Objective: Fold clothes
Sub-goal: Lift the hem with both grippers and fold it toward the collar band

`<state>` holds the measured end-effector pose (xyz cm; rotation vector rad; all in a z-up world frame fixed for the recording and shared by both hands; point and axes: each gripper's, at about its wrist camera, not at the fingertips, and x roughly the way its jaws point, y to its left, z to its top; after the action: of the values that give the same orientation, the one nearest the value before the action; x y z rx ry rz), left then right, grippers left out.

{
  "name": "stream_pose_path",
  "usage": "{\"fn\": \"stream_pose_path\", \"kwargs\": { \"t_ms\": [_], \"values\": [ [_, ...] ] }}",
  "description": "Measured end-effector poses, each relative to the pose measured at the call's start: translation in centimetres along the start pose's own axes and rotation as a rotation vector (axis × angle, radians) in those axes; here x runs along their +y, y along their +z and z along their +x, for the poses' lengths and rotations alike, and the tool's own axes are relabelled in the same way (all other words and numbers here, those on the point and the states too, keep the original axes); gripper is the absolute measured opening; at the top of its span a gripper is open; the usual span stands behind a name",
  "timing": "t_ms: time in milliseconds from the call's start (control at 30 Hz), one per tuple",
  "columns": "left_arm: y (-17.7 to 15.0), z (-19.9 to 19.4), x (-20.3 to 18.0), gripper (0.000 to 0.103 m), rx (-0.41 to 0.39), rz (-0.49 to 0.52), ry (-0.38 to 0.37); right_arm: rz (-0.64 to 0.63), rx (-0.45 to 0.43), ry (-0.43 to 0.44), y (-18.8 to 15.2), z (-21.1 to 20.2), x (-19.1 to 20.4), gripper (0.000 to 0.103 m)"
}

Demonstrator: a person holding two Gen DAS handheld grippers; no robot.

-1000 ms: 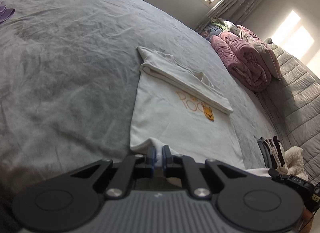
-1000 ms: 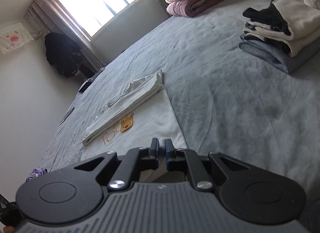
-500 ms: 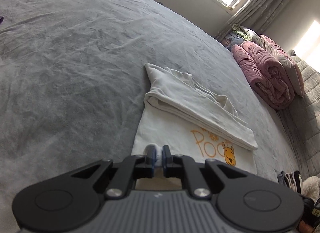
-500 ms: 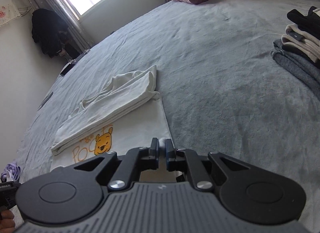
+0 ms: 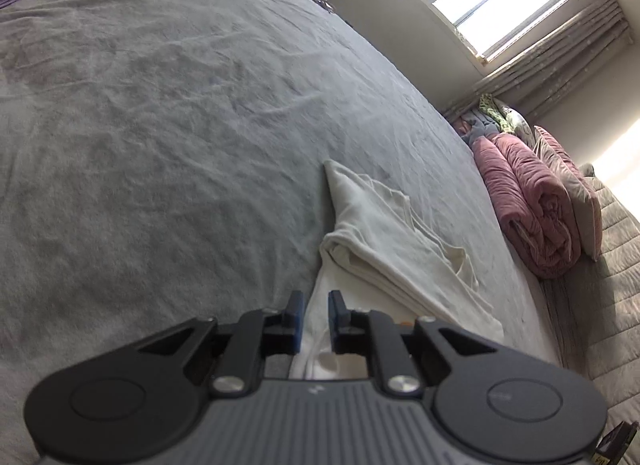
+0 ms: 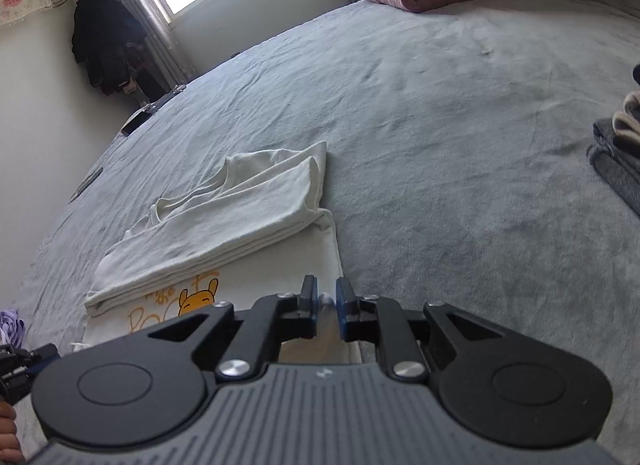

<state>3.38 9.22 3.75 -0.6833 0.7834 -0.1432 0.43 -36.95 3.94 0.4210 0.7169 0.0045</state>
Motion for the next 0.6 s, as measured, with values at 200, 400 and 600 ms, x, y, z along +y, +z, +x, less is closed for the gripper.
{"fn": "stream_pose_path", "kwargs": {
  "t_ms": [200,400,600],
  "values": [
    [-0.9,-0.2,-2.4,0.033,-0.031,0.220,-0.008,-0.145,-0.050,-0.035,0.7,-1.3,0.3,0.028],
    [-2.2,1.1,-3.3,0.036,-0.003,0.362,0.031,-0.288,0.003,-0.004,-0.6,-0.9,0.2,0.030],
    [-3.8,1.9,-4.4,0.035,-0.004,0.490,0.086,-0.420,0.030,0.001,-1.7,0.2,1.3,0.030]
  ]
}}
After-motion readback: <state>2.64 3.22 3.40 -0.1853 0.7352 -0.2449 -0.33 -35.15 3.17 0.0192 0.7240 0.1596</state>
